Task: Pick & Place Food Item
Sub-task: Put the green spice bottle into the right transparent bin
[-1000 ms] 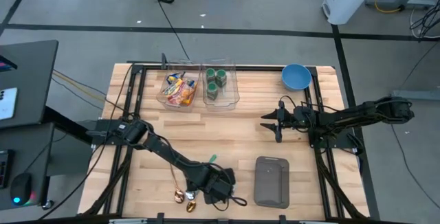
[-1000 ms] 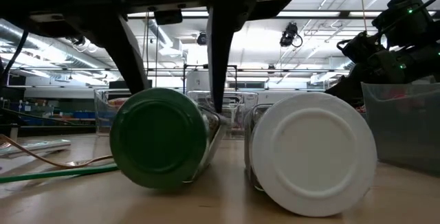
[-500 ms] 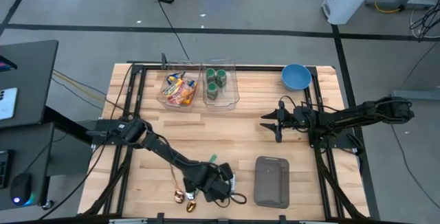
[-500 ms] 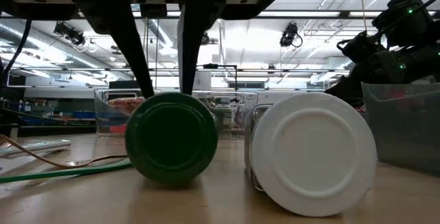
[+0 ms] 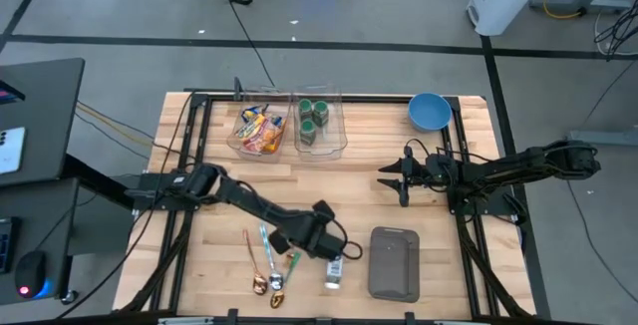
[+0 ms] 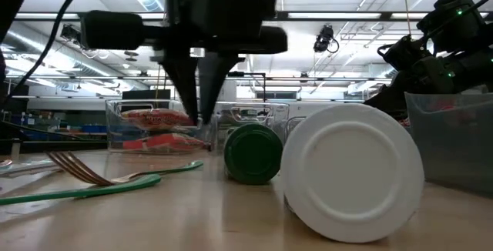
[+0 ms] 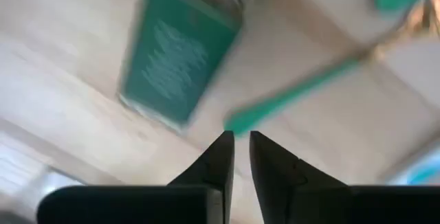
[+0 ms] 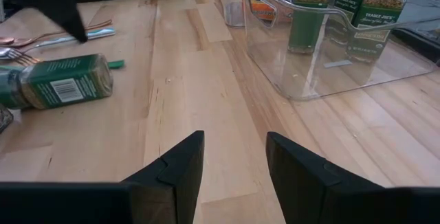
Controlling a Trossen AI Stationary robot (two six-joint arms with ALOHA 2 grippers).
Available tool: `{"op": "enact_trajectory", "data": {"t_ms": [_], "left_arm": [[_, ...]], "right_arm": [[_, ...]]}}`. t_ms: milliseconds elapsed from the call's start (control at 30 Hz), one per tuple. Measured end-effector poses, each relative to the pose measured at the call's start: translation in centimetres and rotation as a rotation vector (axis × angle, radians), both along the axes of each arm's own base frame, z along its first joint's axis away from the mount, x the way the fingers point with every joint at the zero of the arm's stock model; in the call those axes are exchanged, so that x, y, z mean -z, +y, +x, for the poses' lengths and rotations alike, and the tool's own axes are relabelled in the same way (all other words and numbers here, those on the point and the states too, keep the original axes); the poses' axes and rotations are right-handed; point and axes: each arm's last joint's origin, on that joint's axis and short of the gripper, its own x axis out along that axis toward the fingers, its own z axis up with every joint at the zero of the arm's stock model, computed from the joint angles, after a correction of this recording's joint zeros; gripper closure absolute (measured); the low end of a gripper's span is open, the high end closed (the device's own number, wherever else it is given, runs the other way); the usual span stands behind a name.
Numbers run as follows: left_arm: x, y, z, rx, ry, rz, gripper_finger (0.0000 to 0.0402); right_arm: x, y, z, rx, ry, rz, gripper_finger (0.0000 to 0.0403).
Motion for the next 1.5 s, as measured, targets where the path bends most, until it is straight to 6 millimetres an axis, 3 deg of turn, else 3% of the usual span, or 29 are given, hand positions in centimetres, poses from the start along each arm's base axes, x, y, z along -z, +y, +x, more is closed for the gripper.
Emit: {"op": "enact_trajectory", "data": {"t_ms": [267, 500, 600, 733, 900, 1300, 1500], "left_arm": [[-0.4, 2.3, 0.5, -0.003, 0.025, 0.044, 0.0272], [-1.3, 1.2, 1.1, -0.017, -0.066, -0.015, 0.0171], [-2.3, 0.2, 1.7, 0.001, -0.136, -0.085, 0.0146], [-3.2, -1.4, 2.2, 0.121, -0.165, -0.247, 0.0145], [-1.8, -1.8, 1.3, 0.283, -0.049, -0.267, 0.0160], [-1.3, 1.7, 3.0, 0.301, -0.081, -0.281, 0.0163], [-1.0, 2.3, 3.0, 0.372, -0.031, -0.349, 0.0163]], "right_arm": [[0.0, 0.0, 0.0, 0.000, 0.000, 0.000, 0.0236], [0.0, 0.0, 0.0, 0.000, 0.000, 0.000, 0.0236], [0.0, 0.0, 0.0, 0.000, 0.000, 0.000, 0.0236], [0.0, 0.0, 0.0, 0.000, 0.000, 0.001, 0.0236], [0.0, 0.0, 0.0, 0.002, -0.001, 0.007, 0.0236], [0.0, 0.0, 0.0, -0.001, 0.001, 0.000, 0.0236], [0.1, 0.0, -0.1, -0.001, 0.015, 0.002, 0.0236]]}}
